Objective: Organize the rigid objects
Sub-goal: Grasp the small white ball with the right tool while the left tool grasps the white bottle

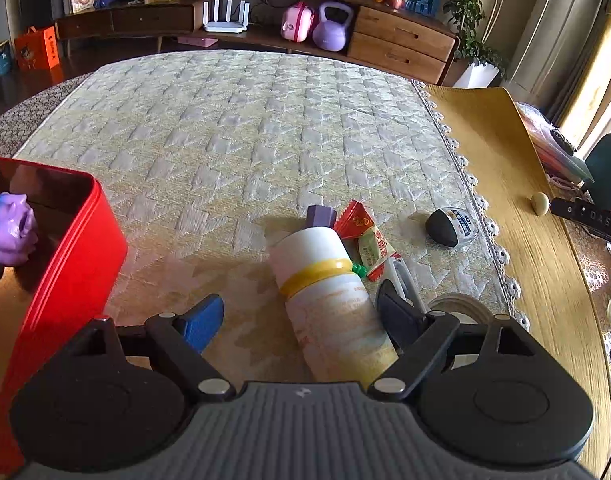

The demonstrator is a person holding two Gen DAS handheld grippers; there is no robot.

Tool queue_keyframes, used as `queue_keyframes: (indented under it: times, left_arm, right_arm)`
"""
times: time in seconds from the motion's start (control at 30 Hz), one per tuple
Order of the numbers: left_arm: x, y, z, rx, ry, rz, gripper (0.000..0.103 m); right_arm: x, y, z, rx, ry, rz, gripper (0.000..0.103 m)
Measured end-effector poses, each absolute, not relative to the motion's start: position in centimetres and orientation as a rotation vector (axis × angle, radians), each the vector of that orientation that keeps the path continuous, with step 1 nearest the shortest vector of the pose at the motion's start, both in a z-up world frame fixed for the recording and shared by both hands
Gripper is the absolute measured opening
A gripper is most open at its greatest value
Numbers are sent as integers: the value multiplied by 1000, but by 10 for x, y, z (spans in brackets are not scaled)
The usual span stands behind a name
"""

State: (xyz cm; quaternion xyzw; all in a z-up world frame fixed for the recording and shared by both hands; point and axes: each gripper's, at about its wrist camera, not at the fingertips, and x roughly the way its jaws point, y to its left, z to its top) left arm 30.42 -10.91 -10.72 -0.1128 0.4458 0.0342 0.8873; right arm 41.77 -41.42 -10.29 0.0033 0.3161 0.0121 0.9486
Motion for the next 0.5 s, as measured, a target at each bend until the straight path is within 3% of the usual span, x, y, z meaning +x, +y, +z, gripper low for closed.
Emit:
queue_keyframes:
  times: [0.3,0.5]
  left_arm:
    - [303,-112,-118,-237,932,36,85]
    - [301,-111,-116,-272,918,-34,57]
  right_arm:
    - [454,-419,-123,94,689,-10,63]
    - [462,-415,-133,104,703,-19,46]
